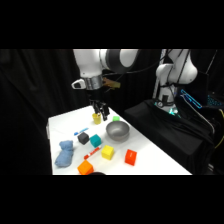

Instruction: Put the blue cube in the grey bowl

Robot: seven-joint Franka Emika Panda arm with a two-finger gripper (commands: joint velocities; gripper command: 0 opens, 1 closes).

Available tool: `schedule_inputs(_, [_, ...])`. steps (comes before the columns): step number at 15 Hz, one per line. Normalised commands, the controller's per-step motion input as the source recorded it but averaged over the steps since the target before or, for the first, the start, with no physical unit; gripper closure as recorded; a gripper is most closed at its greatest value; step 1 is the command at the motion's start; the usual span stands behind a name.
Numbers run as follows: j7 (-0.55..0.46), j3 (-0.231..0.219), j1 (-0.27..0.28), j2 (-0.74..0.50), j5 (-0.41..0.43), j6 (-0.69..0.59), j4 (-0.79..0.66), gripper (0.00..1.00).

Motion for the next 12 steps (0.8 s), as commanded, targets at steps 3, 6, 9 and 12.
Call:
schedule_inputs(3, [-0.01,0.004,-0.006,0.0,0.009,0.05,-0.02,0.0])
schedule_inputs(6, [-0.05,0.002,-0.023,0.02,0.038,0.18,-0.06,0.0])
schedule_inputs(9, [-0.15,0.003,-0.051,0.06,0.082,0.34,-0.09,0.0])
schedule_inputs(12, [-0.24,0.014,-0.076,0.11,0.127,0.4,-0.09,0.0])
